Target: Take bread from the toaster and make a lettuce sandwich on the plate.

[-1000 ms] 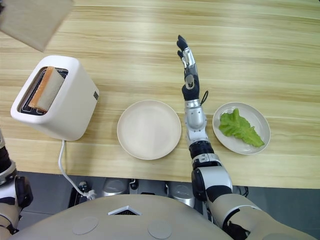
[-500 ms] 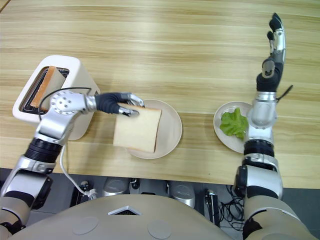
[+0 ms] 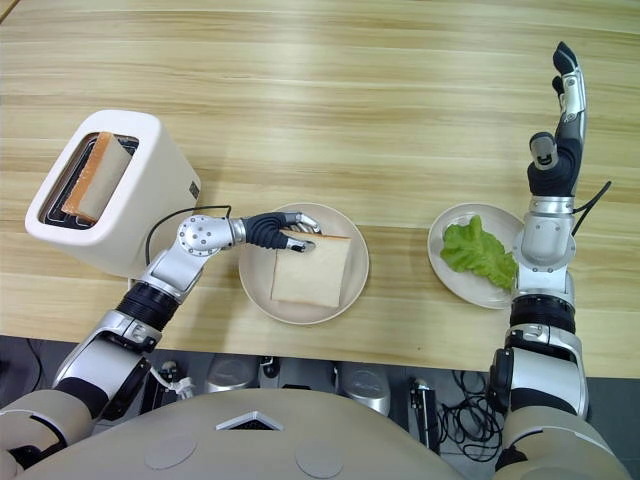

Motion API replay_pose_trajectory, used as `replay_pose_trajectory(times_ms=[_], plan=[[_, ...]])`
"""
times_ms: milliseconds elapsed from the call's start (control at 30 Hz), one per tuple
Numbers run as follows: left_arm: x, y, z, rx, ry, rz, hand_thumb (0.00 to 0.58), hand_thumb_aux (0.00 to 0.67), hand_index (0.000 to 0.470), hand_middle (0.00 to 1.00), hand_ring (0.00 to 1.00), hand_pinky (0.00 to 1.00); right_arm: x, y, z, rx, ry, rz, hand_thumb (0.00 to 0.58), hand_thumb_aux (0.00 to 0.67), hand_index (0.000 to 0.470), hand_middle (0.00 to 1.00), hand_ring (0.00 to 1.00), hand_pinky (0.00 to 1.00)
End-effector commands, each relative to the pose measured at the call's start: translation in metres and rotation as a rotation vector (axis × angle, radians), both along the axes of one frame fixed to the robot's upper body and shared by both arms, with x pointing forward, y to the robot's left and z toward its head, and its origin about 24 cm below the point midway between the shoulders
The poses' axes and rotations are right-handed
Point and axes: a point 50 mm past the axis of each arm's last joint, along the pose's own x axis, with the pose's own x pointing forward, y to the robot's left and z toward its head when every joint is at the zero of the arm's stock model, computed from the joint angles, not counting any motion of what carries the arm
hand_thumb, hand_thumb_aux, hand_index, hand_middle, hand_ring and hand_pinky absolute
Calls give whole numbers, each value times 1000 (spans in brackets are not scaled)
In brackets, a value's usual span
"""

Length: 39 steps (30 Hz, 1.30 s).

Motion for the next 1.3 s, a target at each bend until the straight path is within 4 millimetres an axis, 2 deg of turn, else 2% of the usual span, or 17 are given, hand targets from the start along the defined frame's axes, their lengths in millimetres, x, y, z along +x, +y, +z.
replay_pose_trajectory(times_ms=[33, 167, 267, 467, 500, 533, 700, 833, 900, 1067, 1200, 1300], plan=[[3, 6, -2, 57, -26, -16, 580, 670, 460, 1000, 1000, 1000, -5, -4, -10, -44, 60, -21, 0, 0, 0, 0, 0, 0], [8, 13, 2, 80, -48, -3, 580, 670, 460, 1000, 1000, 1000, -8, -10, -19, -118, 118, -48, 0, 0, 0, 0, 0, 0], [6, 17, -3, 128, -45, -16, 580, 670, 460, 1000, 1000, 1000, -14, -18, -23, -136, 137, -75, 0, 0, 0, 0, 0, 0], [8, 14, -6, 160, -113, -5, 580, 670, 460, 1000, 1000, 1000, -18, -21, -27, -124, 142, -93, 0, 0, 0, 0, 0, 0], [10, 13, -4, 158, -133, 12, 573, 596, 409, 1000, 1000, 1000, -18, -20, -27, -125, 142, -90, 0, 0, 0, 0, 0, 0], [14, 14, -2, 171, -174, 37, 0, 0, 0, 1000, 1000, 1000, -17, -20, -27, -126, 142, -87, 0, 0, 0, 0, 0, 0], [30, 18, 17, 147, -317, 163, 0, 0, 0, 1000, 1000, 1000, -16, -21, -27, -133, 144, -93, 0, 0, 0, 0, 0, 0], [43, 29, 35, 163, -451, 285, 0, 0, 0, 1000, 1000, 1000, -21, -21, -35, -234, 193, -88, 0, 0, 0, 0, 0, 0], [47, 37, 44, 214, -530, 332, 0, 0, 0, 1000, 1000, 1000, -30, -28, -42, -311, 246, -104, 0, 0, 0, 0, 0, 0], [40, 52, 49, 266, -572, 394, 0, 0, 0, 1000, 1000, 1000, -50, -42, -59, -518, 366, -122, 0, 0, 0, 0, 0, 0], [31, 52, 45, 234, -526, 405, 0, 0, 0, 1000, 1000, 1000, -62, -49, -76, -678, 465, -122, 0, 0, 0, 0, 0, 0], [27, 52, 40, 216, -488, 423, 0, 0, 0, 1000, 1000, 1000, -59, -49, -80, -673, 457, -143, 0, 0, 0, 0, 0, 0]])
